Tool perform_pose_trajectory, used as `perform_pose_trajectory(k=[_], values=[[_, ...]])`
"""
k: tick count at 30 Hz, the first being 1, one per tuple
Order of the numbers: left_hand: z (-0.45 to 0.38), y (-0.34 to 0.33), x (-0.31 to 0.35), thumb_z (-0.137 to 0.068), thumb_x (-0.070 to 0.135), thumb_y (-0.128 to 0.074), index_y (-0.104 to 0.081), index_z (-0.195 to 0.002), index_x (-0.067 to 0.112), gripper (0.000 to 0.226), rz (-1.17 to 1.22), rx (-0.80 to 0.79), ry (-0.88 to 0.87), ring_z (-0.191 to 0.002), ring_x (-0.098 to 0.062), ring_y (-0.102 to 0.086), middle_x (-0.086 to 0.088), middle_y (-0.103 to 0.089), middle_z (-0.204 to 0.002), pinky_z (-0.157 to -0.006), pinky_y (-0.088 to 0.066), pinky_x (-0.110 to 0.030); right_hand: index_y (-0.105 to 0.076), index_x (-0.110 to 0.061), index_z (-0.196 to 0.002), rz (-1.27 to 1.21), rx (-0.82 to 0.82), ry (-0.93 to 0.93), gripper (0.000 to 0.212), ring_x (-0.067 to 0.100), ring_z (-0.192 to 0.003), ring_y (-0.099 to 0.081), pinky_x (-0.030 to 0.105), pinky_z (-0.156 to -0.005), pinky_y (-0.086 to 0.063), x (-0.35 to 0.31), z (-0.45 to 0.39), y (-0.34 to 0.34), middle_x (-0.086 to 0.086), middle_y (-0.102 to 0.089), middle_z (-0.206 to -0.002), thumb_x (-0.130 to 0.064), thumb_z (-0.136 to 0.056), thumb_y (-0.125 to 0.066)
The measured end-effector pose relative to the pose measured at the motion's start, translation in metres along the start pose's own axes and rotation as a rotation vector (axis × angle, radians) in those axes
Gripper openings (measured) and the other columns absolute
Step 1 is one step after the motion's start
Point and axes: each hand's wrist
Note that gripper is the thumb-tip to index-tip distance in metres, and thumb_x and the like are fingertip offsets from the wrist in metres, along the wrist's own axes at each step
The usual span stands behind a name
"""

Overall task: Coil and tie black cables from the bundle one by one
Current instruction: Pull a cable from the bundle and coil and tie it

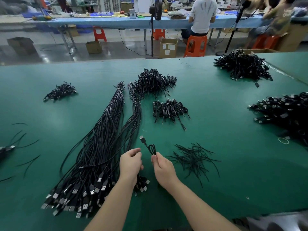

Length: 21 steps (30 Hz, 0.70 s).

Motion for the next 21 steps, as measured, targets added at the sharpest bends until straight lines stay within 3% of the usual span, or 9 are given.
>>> perform_pose_trajectory(k=[5, 14, 21], values=[[0.001, 0.004, 0.001, -0.099, 0.007, -0.058, -0.071, -0.113, 0.018, 0.022, 0.017, -0.030, -0.037, -0.049, -0.010, -0.048, 0.003, -0.057, -0.058, -0.051, -0.048, -0.027, -0.046, -0.014, -0.083, -0.012, -0.003, 0.006, 0.037, 0.013, -0.060, -0.041, 0.032, -0.059, -0.033, 0.000, 0.000, 0.001, -0.003, -0.048, -0.069, -0.037, -0.108, -0.033], [0.011, 0.001, 0.011, -0.095, 0.008, -0.053, -0.073, -0.097, 0.037, 0.035, -0.346, -0.241, -0.152, -0.042, -0.010, -0.034, 0.011, -0.055, -0.045, -0.043, -0.032, -0.023, -0.044, -0.022, -0.080, 0.004, -0.024, 0.013, 0.035, 0.012, -0.060, -0.043, 0.033, -0.058, -0.034, 0.002, -0.001, 0.001, -0.006, -0.051, -0.069, -0.038, -0.108, -0.033], [0.013, 0.005, 0.010, -0.097, 0.010, -0.055, -0.075, -0.089, 0.035, 0.033, -0.358, -0.244, -0.226, -0.041, 0.001, -0.044, 0.016, -0.062, -0.057, -0.044, -0.035, -0.014, -0.045, -0.031, -0.078, 0.016, -0.009, 0.003, 0.032, 0.010, -0.062, -0.046, 0.031, -0.058, -0.034, 0.003, -0.005, 0.000, -0.010, -0.052, -0.069, -0.039, -0.107, -0.033]])
Point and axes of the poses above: each hand's wrist, its own z-axis away from the middle knuckle, its own y-axis out of the back of the hand, x = y × z
